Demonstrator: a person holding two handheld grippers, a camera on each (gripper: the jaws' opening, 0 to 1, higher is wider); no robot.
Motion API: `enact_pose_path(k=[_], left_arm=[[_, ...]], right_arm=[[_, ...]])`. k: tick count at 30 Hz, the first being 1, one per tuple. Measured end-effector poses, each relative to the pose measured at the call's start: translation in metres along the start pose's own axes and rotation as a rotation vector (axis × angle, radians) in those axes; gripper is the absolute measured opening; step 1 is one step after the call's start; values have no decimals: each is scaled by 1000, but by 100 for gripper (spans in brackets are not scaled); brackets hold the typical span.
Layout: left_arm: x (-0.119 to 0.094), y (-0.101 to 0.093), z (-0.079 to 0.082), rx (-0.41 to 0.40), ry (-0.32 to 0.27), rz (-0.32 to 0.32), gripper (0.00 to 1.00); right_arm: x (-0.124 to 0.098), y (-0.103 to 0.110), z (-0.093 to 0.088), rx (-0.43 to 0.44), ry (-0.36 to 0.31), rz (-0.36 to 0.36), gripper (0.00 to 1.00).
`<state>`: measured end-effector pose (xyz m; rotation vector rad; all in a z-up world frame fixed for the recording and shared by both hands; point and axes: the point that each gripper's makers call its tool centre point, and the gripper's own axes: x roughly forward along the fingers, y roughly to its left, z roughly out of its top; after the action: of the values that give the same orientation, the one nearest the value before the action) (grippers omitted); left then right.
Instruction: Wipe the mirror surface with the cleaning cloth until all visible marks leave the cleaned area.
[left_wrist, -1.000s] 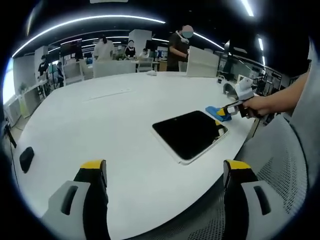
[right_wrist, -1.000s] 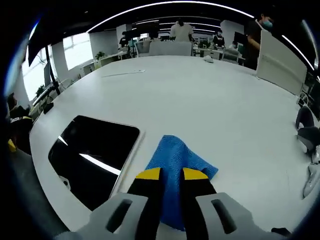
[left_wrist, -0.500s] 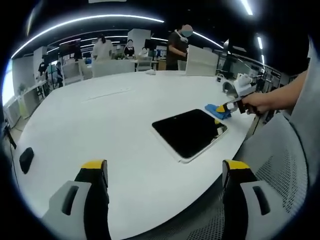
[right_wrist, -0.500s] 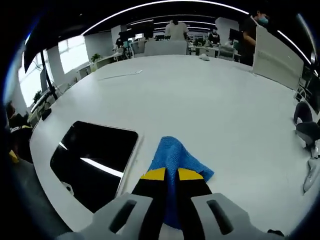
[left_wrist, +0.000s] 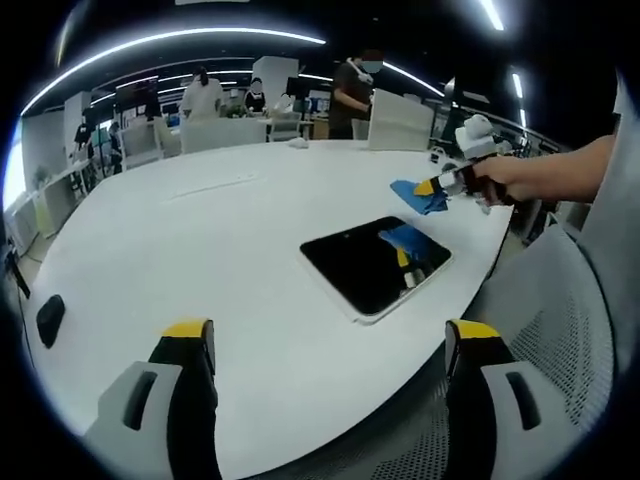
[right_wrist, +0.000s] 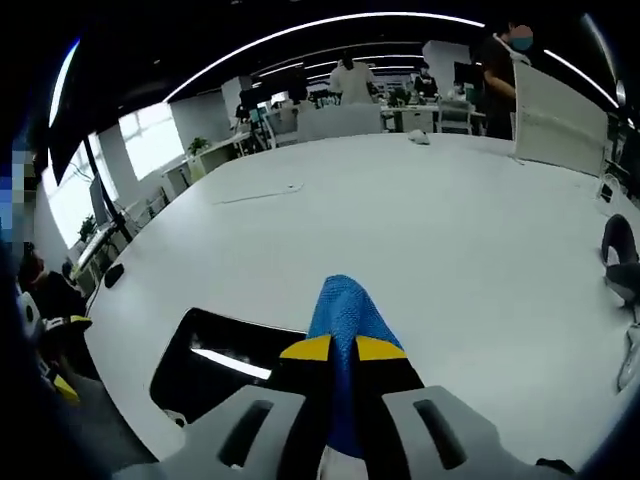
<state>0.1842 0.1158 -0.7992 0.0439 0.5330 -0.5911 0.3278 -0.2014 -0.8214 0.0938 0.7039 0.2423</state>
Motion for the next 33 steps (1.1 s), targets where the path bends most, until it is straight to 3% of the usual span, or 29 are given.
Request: enact_pose_path(k=[8, 15, 23, 33], left_arm=[[0, -2, 0, 5, -3, -8, 96], [-1, -4, 2, 2, -8, -16, 98], [-1, -6, 4, -15, -12, -23, 99], [-2, -10, 6, -27, -11, -34, 99]], right_arm=[[24, 21, -26, 28, 67, 27, 2], [33, 19, -43, 26, 101, -4, 2], [37, 22, -47, 6, 127, -53, 3], [42, 30, -47, -7, 127, -57, 2]])
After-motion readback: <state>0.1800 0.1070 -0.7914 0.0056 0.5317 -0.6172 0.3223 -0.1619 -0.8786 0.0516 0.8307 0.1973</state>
